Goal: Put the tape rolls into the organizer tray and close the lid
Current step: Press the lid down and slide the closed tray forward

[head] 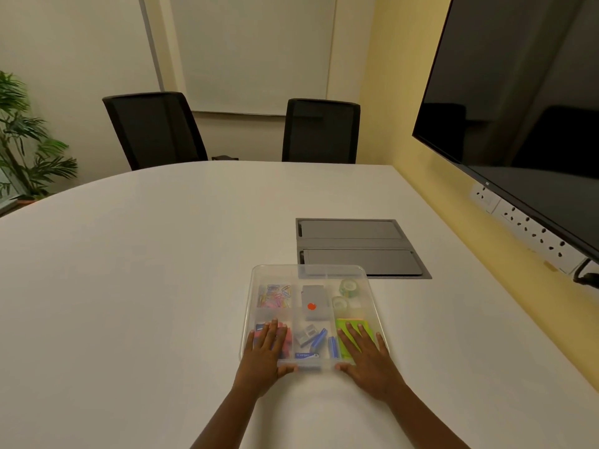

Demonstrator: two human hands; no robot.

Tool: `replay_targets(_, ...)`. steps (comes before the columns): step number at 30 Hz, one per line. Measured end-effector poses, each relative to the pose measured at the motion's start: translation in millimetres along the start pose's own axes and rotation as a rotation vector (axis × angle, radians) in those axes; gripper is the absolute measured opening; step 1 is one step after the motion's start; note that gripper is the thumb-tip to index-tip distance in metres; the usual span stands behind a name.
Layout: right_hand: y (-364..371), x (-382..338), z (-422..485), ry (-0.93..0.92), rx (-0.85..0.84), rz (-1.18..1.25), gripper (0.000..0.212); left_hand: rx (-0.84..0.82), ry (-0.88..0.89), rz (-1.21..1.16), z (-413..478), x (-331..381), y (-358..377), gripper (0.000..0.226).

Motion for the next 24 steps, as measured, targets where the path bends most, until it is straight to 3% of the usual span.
replay_targets(3,-2,-2,-1,-0.011,0.007,-0.017,0.065,-0.017,-0.021,-0.029,0,1,-1,0.081)
replay_targets(6,-2,-2,1,0.006,-0.09,0.047,0.068,-0.065,-0.034,-0.035,2,1,2,0.082)
replay_targets(8,-12,-5,1,-0.001,-0.09,0.027,0.092,-0.078,-0.022,-0.016,4,6,9,0.081)
replay_targets(10,-22,-10,-3,-0.031,-0.226,0.122,0.13,-0.004,-0.072,0.02,0,12,-1,0.08)
replay_targets(11,-30,-13,-5,-0.008,-0.279,0.149,0.137,0.022,-0.093,0.034,-3,17,-8,0.089)
replay_targets(13,-40,-24,-5,0.017,-0.229,0.196,0.132,0.039,-0.07,-0.025,-3,25,-13,0.12)
replay_targets(15,-40,-33,1,0.107,-0.111,0.137,0.107,-0.047,-0.098,-0.111,-2,35,-16,0.134)
replay_targets(18,-30,-50,6,0.164,-0.022,0.187,0.088,-0.012,-0.16,-0.095,-2,48,-18,0.113)
replay_targets(20,-31,-61,4,0.169,-0.049,0.19,0.08,-0.003,-0.186,-0.123,-5,54,-15,0.1)
replay_targets(22,-26,-65,1,0.179,-0.039,0.172,0.081,-0.027,-0.189,-0.132,-7,58,-9,0.125)
replay_targets(24,-19,-66,-2,0.2,0.011,0.162,0.088,-0.031,-0.195,-0.123,-11,60,-8,0.132)
Point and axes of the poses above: each hand's wrist, its own z-axis towards the middle knuckle, its own y-axis out of the palm, x = y × z, the point moved 2 cm from there along z, towards the middle knuckle, and after that the axes turned 8 degrees about -x, right-handed, at the moved point
